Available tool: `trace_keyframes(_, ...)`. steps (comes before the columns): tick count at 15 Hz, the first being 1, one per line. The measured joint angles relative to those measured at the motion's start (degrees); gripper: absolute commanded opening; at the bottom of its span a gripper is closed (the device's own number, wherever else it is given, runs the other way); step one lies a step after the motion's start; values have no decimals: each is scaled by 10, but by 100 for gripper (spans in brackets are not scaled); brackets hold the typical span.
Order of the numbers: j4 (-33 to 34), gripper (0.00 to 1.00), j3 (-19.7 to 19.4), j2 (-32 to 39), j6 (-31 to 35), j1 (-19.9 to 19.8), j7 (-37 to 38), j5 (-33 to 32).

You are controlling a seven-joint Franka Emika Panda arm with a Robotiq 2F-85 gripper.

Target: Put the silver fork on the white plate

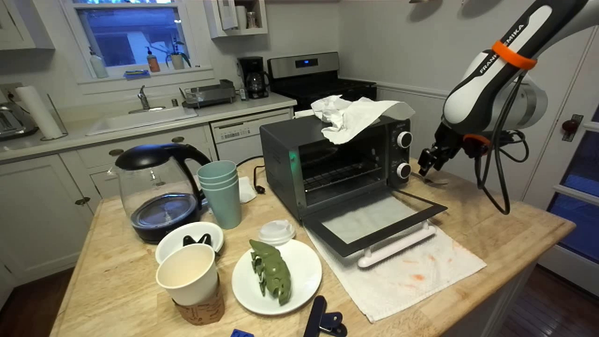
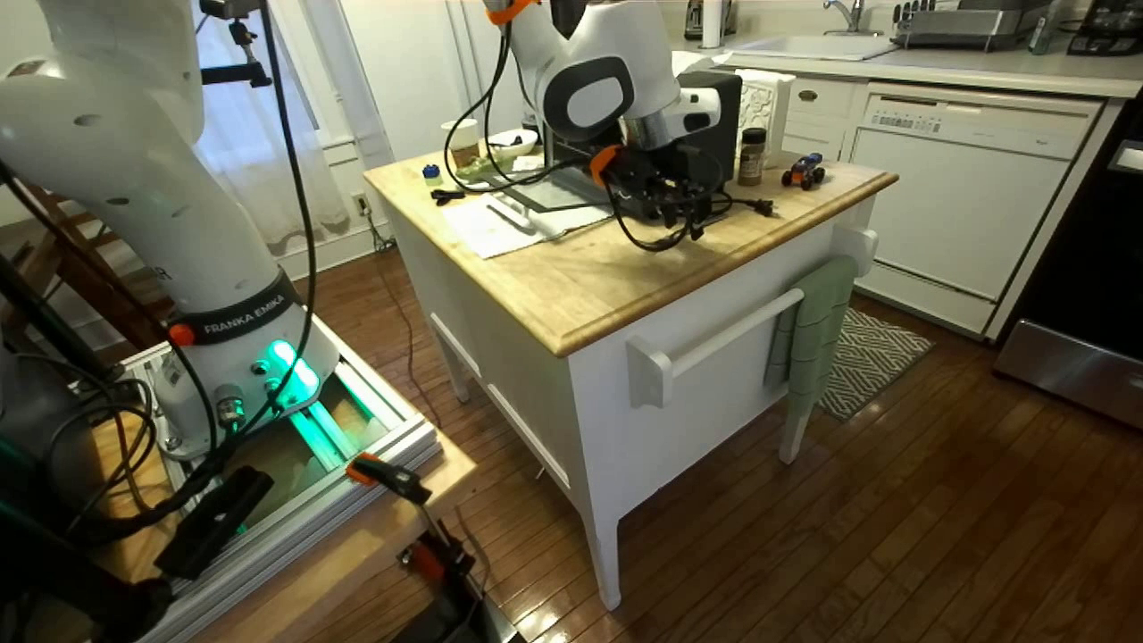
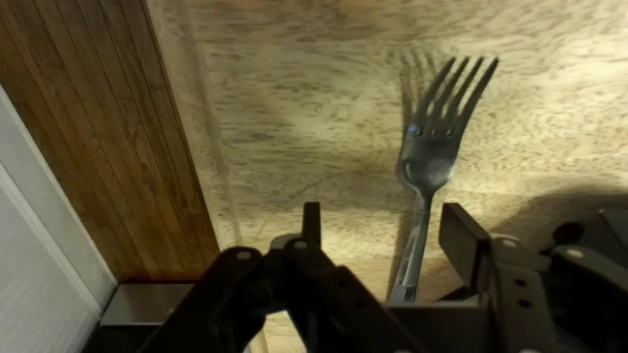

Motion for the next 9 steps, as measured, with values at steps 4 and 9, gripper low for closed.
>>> trace_keyframes(4, 17, 59, 22, 20, 13, -14, 0, 0)
trace_keyframes(9, 24, 28, 44, 29, 19, -24, 0, 0)
